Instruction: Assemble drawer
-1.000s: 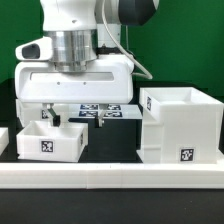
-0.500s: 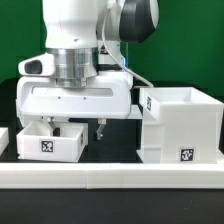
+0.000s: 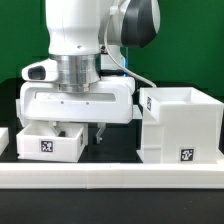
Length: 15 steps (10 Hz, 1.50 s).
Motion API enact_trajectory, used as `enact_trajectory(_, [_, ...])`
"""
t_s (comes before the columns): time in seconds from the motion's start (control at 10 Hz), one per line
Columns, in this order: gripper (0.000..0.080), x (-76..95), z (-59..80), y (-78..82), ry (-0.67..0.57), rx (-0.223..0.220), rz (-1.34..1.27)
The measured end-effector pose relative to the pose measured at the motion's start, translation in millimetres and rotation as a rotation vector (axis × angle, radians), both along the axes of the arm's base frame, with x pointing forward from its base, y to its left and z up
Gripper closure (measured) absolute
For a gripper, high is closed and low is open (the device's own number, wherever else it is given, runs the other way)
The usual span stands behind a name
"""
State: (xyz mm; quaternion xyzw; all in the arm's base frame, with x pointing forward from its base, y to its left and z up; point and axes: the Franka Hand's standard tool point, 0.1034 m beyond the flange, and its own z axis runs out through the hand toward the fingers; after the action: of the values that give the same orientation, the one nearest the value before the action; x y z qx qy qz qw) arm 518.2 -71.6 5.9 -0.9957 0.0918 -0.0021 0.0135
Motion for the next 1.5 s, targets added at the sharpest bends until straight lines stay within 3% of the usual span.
enact_trajectory(0.1, [0.04, 0.0, 0.0, 0.2, 0.0, 0.0, 0.0])
enact_trajectory(0.2, [0.04, -0.1, -0.1, 0.4, 0.0, 0.0, 0.001])
enact_trajectory(0.3, [0.0601, -0.1, -0.1, 0.9, 0.0, 0.0, 0.001])
enact_trajectory(0.4, [0.0725, 0.0, -0.1, 0.9, 0.0, 0.0, 0.002])
enact_trajectory(1.0, [0.0759, -0.1, -0.1, 0.7, 0.001, 0.0, 0.002])
enact_trajectory(1.3, [0.0758, -1.6, 18.2, 5.7, 0.003, 0.009, 0.199])
enact_trajectory(1.5, [0.0758, -8.9, 22.8, 9.7, 0.014, 0.021, 0.269])
